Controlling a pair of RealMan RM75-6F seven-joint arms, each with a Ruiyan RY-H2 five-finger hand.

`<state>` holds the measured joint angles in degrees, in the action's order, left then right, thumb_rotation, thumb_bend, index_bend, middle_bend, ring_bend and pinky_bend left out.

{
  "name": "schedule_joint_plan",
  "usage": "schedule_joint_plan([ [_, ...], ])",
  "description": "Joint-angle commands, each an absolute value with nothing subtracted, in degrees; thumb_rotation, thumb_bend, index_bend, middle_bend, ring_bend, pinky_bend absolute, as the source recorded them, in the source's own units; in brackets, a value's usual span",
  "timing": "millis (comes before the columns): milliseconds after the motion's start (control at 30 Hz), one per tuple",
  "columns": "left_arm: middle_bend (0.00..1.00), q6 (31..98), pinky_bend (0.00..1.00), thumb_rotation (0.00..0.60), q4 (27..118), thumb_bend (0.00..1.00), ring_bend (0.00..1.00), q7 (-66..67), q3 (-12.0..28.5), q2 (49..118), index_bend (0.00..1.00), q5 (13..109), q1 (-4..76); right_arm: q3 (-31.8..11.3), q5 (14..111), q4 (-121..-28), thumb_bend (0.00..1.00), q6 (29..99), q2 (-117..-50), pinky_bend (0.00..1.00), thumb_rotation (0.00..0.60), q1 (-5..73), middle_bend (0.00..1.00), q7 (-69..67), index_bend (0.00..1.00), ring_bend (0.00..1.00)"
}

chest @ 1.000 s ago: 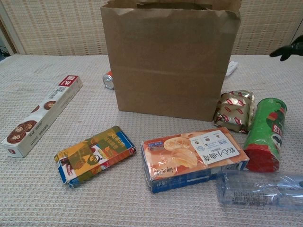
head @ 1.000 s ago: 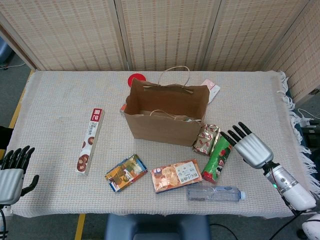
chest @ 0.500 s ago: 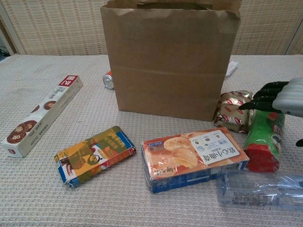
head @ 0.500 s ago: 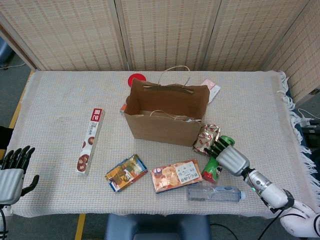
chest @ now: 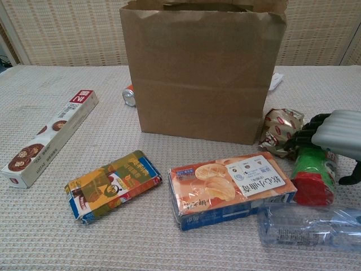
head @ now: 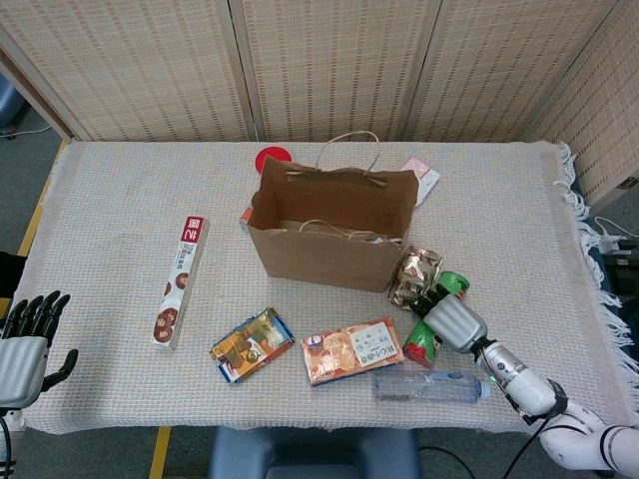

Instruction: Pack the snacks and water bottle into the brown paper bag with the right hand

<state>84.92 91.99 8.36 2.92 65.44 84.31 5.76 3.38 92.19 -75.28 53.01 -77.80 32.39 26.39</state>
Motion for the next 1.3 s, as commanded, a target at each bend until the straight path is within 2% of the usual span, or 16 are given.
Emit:
schedule_joint_plan([
  [33,0.0,84.92,0.0,0.6,91.98,0.37,0.0,8.36,2.92,65.44,0.0,84.3,5.76,3.61,94.29,-73.62,0.24,56.23,-78.89,0.49,0.6,31.8,0.49,25.42,0.54,0.51],
  [133,0.0,84.93,0.0,0.6,91.98,0.37,0.0,8.35,2.93,65.45,0.0,84.31,5.77,3.59,95.3,-73.14,0.28,58.18,-78.92,0.6,0.6,31.53,0.58,24.27,0.66,0.63],
  [200,0.0,84.9,0.0,0.6,92.0,0.37,0.0,8.32,2.93,65.43,0.0,84.31,5.78,3.5,96.16,-73.27,0.28,60.25,-78.13,0.62,0.6,31.24,0.6,22.98,0.7,0.65],
  [267,0.0,84.91,0.0,0.6,91.98,0.37,0.0,8.34,2.92,65.42,0.0,84.32,5.77,1.91,95.93,-76.18,0.28,65.12,-74.87,0.62,0.6,30.09,0.6,20.03,0.7,0.65],
  [533,0.0,84.95,0.0,0.6,92.09,0.37,0.0,8.49,2.89,65.41,0.0,84.36,5.76,-1.61,95.93,-85.74,0.29,73.37,-65.26,0.62,0.6,28.34,0.61,16.5,0.71,0.65],
  [833,0.0,85.0,0.0,0.6,92.17,0.37,0.0,8.62,2.89,65.43,0.0,84.36,5.75,-10.94,93.49,-97.23,0.29,79.55,-59.27,0.62,0.6,30.03,0.62,19.01,0.72,0.65],
  [1033,0.0,85.11,0.0,0.6,91.93,0.37,0.0,8.46,2.88,65.51,0.0,84.49,5.72,-19.01,85.14,-103.15,0.29,79.15,-63.35,0.62,0.6,34.44,0.62,30.68,0.72,0.65],
  [1300,0.0,85.3,0.0,0.6,91.45,0.37,0.0,8.12,2.86,65.68,0.0,84.79,5.72,-23.64,77.52,-101.94,0.29,77.68,-73.91,0.62,0.6,42.73,0.62,49.87,0.72,0.65],
])
